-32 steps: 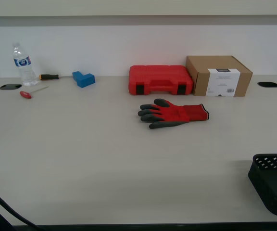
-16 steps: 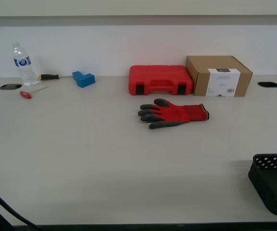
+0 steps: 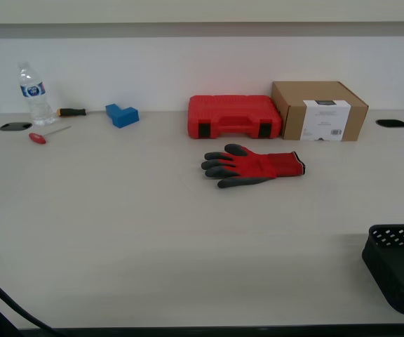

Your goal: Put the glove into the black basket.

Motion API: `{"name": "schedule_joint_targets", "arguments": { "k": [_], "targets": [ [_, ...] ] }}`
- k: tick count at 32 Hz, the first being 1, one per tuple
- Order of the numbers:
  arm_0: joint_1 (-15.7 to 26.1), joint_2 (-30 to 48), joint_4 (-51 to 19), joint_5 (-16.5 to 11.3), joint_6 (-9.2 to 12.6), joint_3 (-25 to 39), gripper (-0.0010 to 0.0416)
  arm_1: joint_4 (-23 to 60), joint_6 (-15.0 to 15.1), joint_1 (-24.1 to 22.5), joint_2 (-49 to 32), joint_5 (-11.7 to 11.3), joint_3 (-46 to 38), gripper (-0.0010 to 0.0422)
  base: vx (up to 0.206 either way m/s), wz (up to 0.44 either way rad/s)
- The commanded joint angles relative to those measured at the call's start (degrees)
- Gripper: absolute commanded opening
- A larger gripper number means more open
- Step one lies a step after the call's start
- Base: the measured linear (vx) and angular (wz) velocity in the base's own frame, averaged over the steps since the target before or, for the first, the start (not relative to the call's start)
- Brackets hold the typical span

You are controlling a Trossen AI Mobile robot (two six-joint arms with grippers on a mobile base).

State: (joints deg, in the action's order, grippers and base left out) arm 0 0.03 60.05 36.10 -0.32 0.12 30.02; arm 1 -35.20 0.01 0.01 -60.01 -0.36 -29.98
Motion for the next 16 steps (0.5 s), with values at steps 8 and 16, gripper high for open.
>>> {"name": "schedule_joint_targets", "arguments": {
  "k": [8,16],
  "targets": [
    [0.09,0.11,1.14,-0.07,2.78,0.02,0.0001,-0.17,0.02,0.00,0.00,-0.04,-0.02,0.0000,0.000,0.000],
    [0.66,4.46,1.38,-10.03,5.90,2.56,0.0001,-0.13,0.02,0.00,0.00,-0.04,-0.02,0.0000,0.000,0.000]
  ]
}}
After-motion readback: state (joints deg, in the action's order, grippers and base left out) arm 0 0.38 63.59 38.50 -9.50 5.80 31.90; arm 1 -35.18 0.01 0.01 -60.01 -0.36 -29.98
